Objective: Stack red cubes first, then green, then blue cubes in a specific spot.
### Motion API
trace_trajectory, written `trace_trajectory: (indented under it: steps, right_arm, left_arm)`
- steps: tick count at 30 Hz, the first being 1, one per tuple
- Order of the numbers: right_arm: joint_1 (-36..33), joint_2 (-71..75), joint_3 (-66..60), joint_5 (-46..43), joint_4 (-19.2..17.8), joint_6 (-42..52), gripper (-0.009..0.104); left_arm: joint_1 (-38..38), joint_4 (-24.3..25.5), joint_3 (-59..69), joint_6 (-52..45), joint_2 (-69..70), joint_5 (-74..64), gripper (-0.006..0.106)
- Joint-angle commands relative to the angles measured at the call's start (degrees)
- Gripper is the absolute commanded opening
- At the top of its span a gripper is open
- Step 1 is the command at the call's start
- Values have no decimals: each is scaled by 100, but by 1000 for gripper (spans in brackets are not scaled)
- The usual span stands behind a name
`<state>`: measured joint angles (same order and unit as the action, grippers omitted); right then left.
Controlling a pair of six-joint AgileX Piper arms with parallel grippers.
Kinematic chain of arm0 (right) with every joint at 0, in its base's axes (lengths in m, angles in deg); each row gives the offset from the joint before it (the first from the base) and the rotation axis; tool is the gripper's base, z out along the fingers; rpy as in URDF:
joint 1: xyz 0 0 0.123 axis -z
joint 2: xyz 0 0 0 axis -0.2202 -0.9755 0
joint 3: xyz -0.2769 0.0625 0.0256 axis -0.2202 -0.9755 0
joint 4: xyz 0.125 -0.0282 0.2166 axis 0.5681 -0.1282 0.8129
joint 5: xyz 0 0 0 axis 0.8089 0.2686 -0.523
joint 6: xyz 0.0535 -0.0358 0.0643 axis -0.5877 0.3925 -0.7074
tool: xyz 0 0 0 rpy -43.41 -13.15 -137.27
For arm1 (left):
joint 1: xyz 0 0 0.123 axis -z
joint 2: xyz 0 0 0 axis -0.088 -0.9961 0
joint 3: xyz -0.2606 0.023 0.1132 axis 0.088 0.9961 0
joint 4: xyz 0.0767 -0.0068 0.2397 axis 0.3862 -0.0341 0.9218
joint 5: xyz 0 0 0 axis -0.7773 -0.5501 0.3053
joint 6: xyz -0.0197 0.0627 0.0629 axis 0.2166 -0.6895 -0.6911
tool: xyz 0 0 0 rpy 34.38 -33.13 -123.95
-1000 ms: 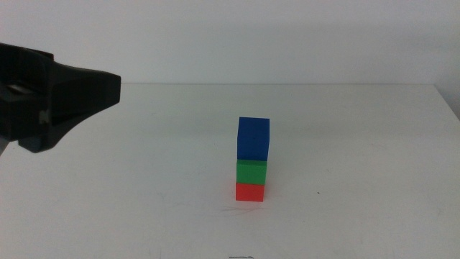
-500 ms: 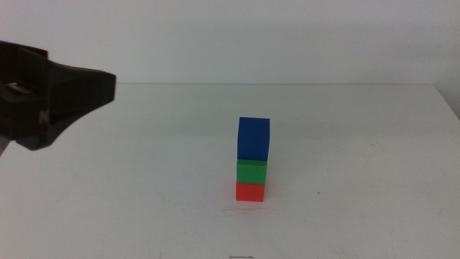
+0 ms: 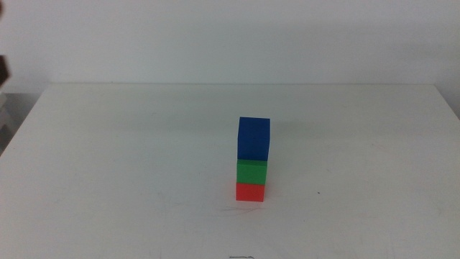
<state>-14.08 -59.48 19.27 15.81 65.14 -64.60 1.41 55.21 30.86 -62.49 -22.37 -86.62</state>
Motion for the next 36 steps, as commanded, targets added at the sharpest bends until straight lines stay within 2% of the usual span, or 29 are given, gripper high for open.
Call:
trace_trajectory:
  steps: [1, 5, 13, 17, 25, 30, 36]
  right_arm:
    - [35, 45, 153, -438, -51, 74, 89]
    - [35, 45, 153, -438, -51, 74, 89]
    - [35, 45, 142, -431, -46, 74, 89]
    - [54, 466, -406, -592, -72, 74, 89]
    - [54, 2395, -3291, -2252, -67, 74, 89]
    - [54, 3654, -4789, -2372, -161, 74, 89]
    - [54, 4968, -6113, -2372, -634, 74, 89]
  left_arm:
    - [-407, -280, 17, 88, 146, 598, 94]
    - [-657, -383, 55, 88, 311, 416, 94]
    - [-657, -327, 55, 88, 369, 421, 94]
    - [-657, -359, 188, 88, 536, 587, 94]
    - [-657, -366, 1702, 88, 1684, 1665, 94]
    - [-657, -371, 2673, 88, 2511, 1670, 94]
    - [-657, -406, 3698, 88, 3292, 1707, 94]
